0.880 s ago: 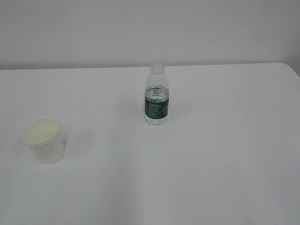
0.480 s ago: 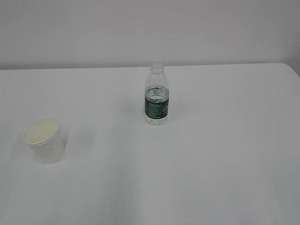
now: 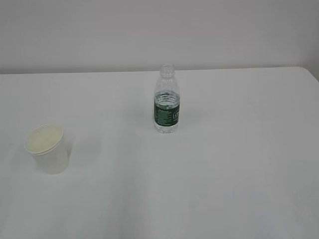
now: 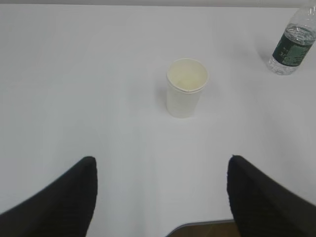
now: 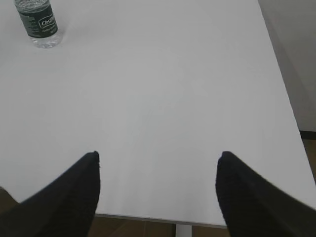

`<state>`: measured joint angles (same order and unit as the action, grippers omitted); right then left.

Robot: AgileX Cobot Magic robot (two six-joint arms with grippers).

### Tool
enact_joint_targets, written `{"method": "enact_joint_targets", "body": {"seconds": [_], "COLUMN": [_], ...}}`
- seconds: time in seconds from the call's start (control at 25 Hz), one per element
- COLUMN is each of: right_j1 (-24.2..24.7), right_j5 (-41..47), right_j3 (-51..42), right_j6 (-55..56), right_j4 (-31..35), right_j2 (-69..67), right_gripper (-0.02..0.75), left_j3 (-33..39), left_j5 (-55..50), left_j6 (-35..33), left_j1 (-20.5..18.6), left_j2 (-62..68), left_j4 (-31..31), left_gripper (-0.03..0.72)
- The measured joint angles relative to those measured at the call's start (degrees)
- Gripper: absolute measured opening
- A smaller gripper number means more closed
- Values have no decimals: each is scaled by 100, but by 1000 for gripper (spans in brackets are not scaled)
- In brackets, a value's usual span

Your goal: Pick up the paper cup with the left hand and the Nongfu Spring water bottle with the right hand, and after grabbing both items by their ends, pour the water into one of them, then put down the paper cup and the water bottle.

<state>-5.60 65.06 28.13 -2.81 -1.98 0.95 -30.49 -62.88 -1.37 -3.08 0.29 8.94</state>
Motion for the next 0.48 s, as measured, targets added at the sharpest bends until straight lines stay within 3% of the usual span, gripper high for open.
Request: {"method": "enact_joint_targets", "body": {"seconds": [0.48], "right_j1": [0], "right_j5": [0], "right_j3": [0], "right_j6": [0], "right_j4": [0], "right_j2": [0], "right_gripper": [553], "left_j3": [0], "left_j5": [0], "left_j6": [0], "left_j1": [0], "left_j2": [0], "left_j4": [0], "left_gripper": [575]}}
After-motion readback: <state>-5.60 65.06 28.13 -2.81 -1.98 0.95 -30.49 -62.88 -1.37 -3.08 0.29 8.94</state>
